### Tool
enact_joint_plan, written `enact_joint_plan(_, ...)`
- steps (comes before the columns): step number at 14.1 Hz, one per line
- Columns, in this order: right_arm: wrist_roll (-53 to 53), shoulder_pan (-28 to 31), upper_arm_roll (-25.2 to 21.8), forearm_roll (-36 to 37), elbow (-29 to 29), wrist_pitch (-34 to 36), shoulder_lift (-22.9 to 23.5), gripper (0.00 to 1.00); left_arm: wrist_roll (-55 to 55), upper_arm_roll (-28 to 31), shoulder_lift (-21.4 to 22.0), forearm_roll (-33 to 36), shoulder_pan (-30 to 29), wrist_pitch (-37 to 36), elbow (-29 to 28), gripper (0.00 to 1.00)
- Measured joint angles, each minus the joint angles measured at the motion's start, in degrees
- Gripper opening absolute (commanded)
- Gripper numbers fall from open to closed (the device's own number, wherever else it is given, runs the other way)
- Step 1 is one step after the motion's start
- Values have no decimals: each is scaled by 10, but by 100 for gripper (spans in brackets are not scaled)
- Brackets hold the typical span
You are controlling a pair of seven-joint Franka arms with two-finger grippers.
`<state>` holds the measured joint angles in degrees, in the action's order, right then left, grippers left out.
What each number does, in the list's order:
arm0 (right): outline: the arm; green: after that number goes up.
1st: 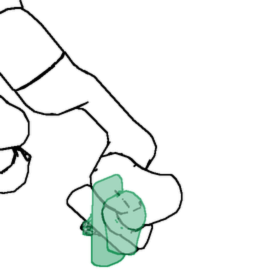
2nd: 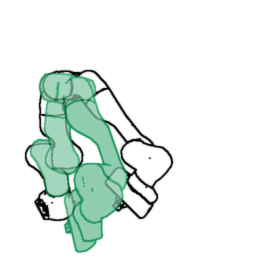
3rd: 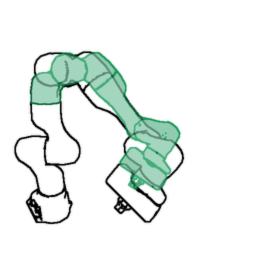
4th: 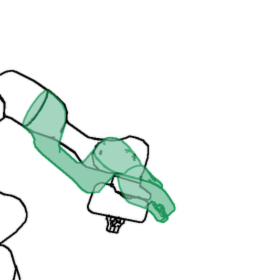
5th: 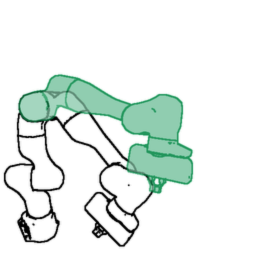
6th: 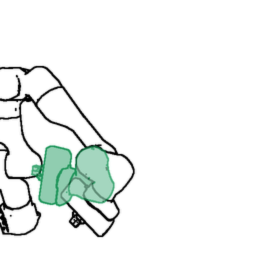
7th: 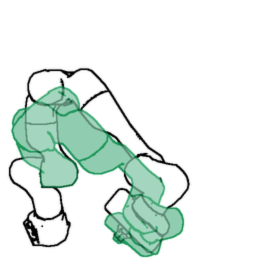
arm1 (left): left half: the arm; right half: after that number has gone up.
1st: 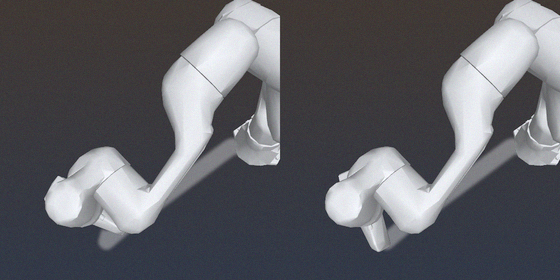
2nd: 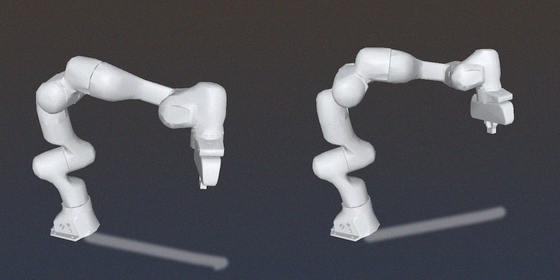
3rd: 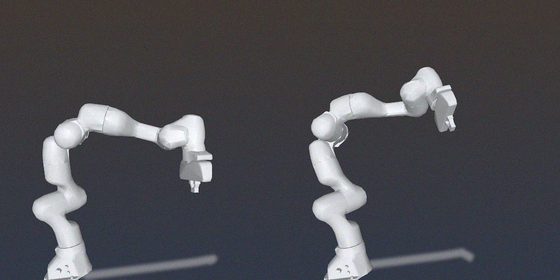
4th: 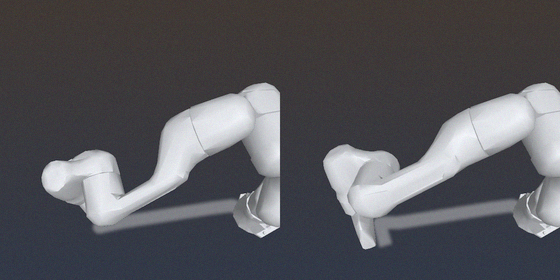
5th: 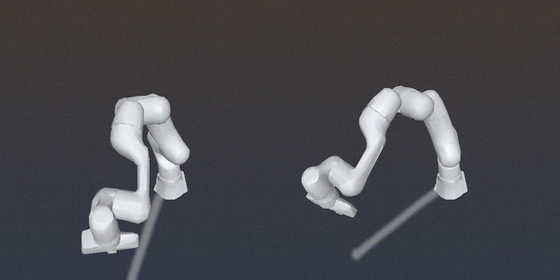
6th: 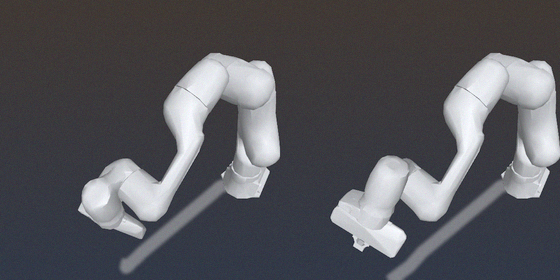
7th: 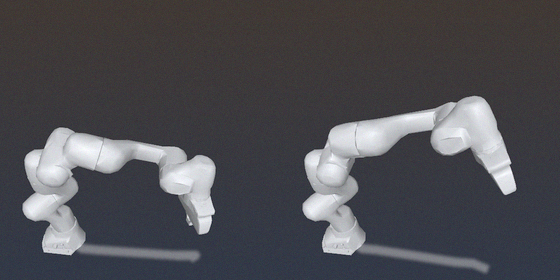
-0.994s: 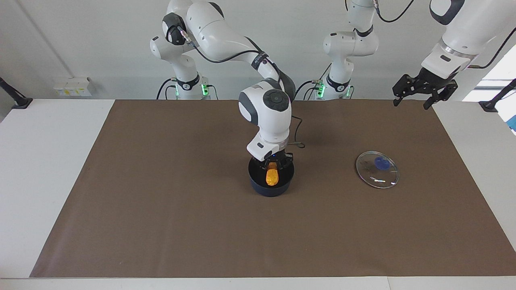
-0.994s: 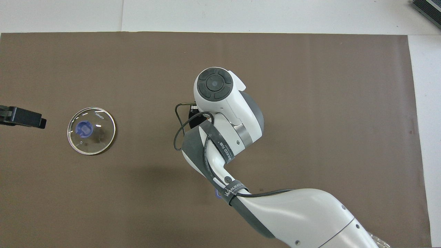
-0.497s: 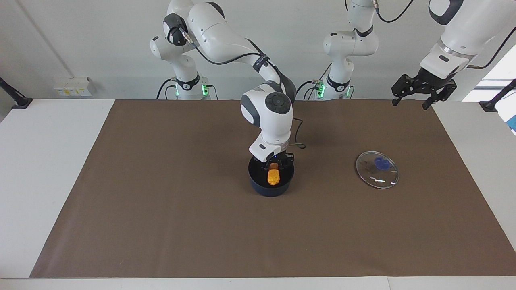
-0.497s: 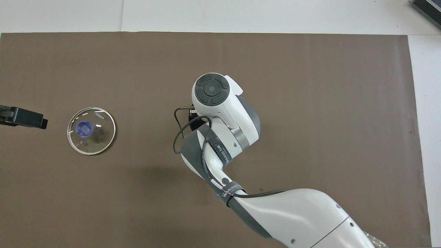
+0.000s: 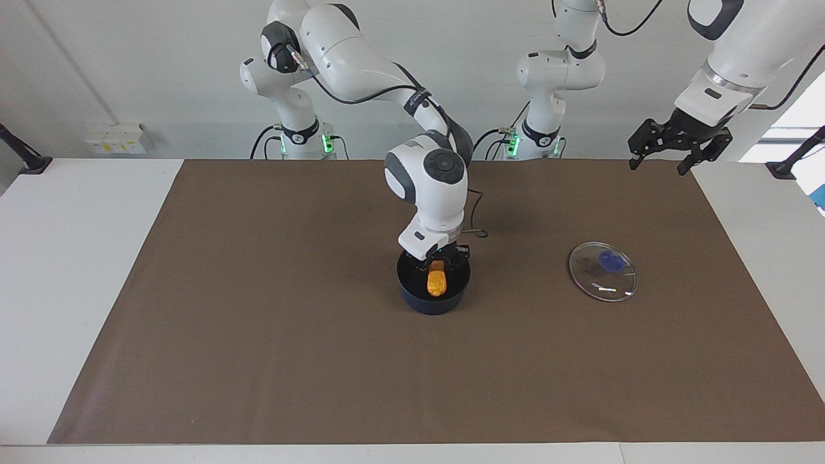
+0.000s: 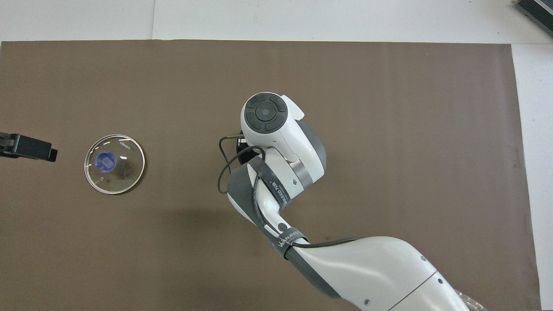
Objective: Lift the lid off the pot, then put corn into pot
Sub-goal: 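Carry the yellow corn over the pot with the right gripper, then release the corn into the pot and lift the right gripper away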
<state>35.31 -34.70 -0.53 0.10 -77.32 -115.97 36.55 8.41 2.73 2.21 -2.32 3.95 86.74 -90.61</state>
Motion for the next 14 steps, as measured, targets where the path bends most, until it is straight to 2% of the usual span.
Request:
enact_joint_plan(2, 0, 0, 0, 0, 0, 0, 0, 75, 0, 0, 0, 0, 0, 0, 0, 100)
enact_joint_plan(4, -1, 1, 0, 0, 0, 0, 0, 100, 0, 0, 0, 0, 0, 0, 0, 100)
enact_joint_plan(9, -1, 6, -3, 3, 5, -1, -17, 100, 0, 0, 0, 0, 0, 0, 0, 100)
enact_joint_plan(11, -11, 16, -7, 3, 6, 7, -44, 100, 0, 0, 0, 0, 0, 0, 0, 100)
enact_joint_plan(14, -56, 53, -8, 3, 8, 65, -98, 100, 0, 0, 0, 0, 0, 0, 0, 100)
